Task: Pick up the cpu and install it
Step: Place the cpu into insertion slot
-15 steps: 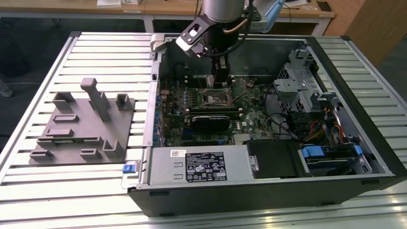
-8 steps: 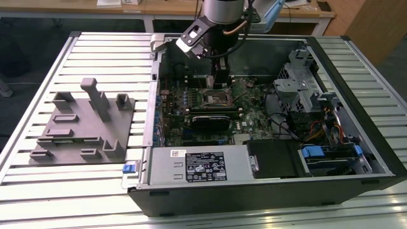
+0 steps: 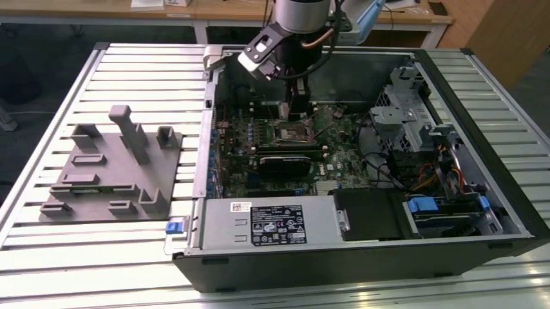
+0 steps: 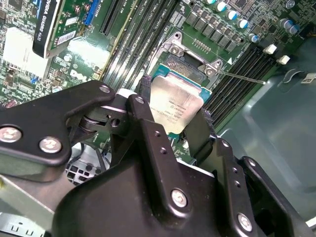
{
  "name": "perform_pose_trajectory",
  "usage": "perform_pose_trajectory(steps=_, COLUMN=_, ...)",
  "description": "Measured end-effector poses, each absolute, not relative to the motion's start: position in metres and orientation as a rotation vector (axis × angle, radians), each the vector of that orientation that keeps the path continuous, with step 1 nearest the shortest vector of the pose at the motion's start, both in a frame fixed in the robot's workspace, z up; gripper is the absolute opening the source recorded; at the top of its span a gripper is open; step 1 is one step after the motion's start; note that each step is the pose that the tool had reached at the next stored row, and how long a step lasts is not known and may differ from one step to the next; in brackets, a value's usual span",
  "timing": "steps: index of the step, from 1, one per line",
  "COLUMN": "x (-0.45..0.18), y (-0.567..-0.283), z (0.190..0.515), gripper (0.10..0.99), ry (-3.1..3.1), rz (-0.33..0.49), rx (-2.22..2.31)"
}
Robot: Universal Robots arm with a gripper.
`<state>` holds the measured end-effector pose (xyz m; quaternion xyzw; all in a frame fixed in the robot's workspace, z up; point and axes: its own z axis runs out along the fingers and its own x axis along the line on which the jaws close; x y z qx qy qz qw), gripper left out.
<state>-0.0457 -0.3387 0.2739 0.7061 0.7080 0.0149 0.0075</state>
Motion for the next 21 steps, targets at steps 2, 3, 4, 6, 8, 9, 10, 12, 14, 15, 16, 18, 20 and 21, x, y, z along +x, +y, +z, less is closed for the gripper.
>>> perform_pose_trajectory(steps=2, x=-0.046, y=-0.339, z=0.273, gripper=0.529, ry=2.213, rz=0.046, rx=2.208)
perform_pose_trajectory(steps=3, x=-0.045, y=-0.339, z=0.273, gripper=0.529, ry=2.213, rz=0.046, rx=2.208)
perform_pose_trajectory(steps=4, x=-0.045, y=-0.339, z=0.273, gripper=0.529, ry=2.213, rz=0.046, rx=2.208)
perform_pose_trajectory(steps=6, x=-0.044, y=-0.338, z=0.272, gripper=0.529, ry=2.213, rz=0.046, rx=2.208)
perform_pose_trajectory(steps=8, x=-0.043, y=-0.338, z=0.271, gripper=0.529, ry=2.214, rz=0.046, rx=2.208)
perform_pose_trajectory(steps=9, x=-0.042, y=-0.338, z=0.271, gripper=0.529, ry=2.214, rz=0.046, rx=2.208)
perform_pose_trajectory(steps=10, x=-0.042, y=-0.337, z=0.271, gripper=0.529, ry=2.213, rz=0.046, rx=2.208)
perform_pose_trajectory(steps=12, x=-0.04, y=-0.336, z=0.27, gripper=0.529, ry=2.213, rz=0.045, rx=2.208)
perform_pose_trajectory(steps=14, x=-0.039, y=-0.335, z=0.268, gripper=0.529, ry=2.214, rz=0.045, rx=2.208)
perform_pose_trajectory(steps=15, x=-0.038, y=-0.335, z=0.266, gripper=0.529, ry=2.214, rz=0.045, rx=2.208)
perform_pose_trajectory(steps=16, x=-0.037, y=-0.334, z=0.265, gripper=0.529, ry=2.213, rz=0.045, rx=2.209)
perform_pose_trajectory(steps=18, x=-0.036, y=-0.333, z=0.262, gripper=0.529, ry=2.211, rz=0.044, rx=2.211)
perform_pose_trajectory(steps=20, x=-0.035, y=-0.331, z=0.258, gripper=0.529, ry=2.21, rz=0.044, rx=2.212)
perform_pose_trajectory(steps=21, x=-0.035, y=-0.33, z=0.256, gripper=0.529, ry=2.208, rz=0.044, rx=2.213)
